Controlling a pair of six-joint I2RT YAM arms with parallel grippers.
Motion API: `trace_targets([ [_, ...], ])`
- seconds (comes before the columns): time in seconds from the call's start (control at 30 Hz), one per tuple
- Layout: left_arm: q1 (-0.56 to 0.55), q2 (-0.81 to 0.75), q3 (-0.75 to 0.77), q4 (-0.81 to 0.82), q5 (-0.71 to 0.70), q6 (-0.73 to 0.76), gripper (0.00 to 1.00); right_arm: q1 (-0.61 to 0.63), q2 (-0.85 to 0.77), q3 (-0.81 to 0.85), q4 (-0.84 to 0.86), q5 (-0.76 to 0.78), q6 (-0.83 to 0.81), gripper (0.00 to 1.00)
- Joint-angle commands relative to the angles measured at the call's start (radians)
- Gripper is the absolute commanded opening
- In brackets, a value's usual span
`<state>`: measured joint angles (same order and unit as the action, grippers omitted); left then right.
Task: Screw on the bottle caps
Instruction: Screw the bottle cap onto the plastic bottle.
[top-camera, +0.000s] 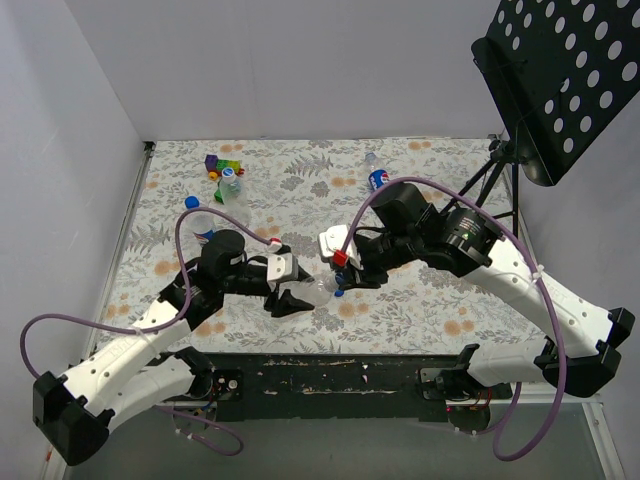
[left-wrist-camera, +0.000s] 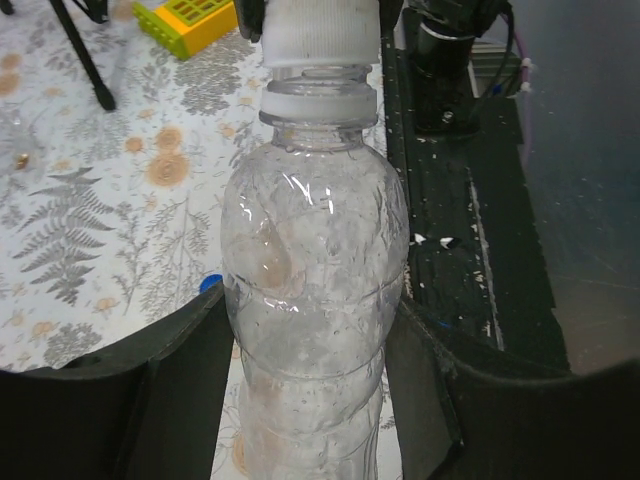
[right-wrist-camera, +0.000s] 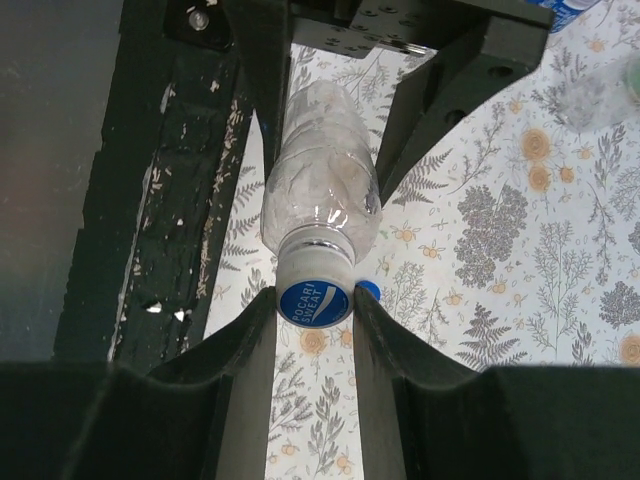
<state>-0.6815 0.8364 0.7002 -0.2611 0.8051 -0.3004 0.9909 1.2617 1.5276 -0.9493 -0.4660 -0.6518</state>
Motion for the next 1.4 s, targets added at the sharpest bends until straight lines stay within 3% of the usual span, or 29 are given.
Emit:
trace_targets([
  [0.0, 0.003, 0.036, 0.091, 0.082, 0.176, -0.011, 0.19, 0.023, 0.011, -0.018, -0.098, -0.049, -0.106, 0.24],
  [0.33, 0.002, 0.101, 0.134, 0.124, 0.328, -0.02, 0.2, 0.037, 0.047, -0.038, -0.069, -0.034, -0.163, 0.23],
  [0.57, 0.003, 0.125, 0.11, 0.354, 0.514, -0.19, 0.19, 0.052, 0.065, -0.02, -0.049, -0.046, -0.212, 0.23],
  [0.7, 0.002, 0.139, 0.105, 0.379, 0.513, -0.213, 0.19, 0.058, 0.071, -0.009, -0.046, -0.039, -0.236, 0.23],
  [0.8, 0.002, 0.129, 0.102, 0.355, 0.427, -0.191, 0.19, 0.058, 0.076, 0.0, -0.039, -0.042, -0.221, 0.22],
  [1.03, -0.006, 0.044, 0.065, 0.301, 0.071, -0.068, 0.18, 0.058, 0.12, 0.034, 0.006, 0.027, -0.024, 0.15],
  [1.1, -0.019, 0.024, 0.048, 0.309, -0.041, -0.054, 0.17, 0.058, 0.133, 0.04, 0.039, 0.073, 0.068, 0.02],
  [1.37, -0.09, -0.057, -0.094, 0.474, -0.423, -0.045, 0.14, 0.057, 0.206, 0.068, 0.202, 0.292, 0.562, 0.01],
])
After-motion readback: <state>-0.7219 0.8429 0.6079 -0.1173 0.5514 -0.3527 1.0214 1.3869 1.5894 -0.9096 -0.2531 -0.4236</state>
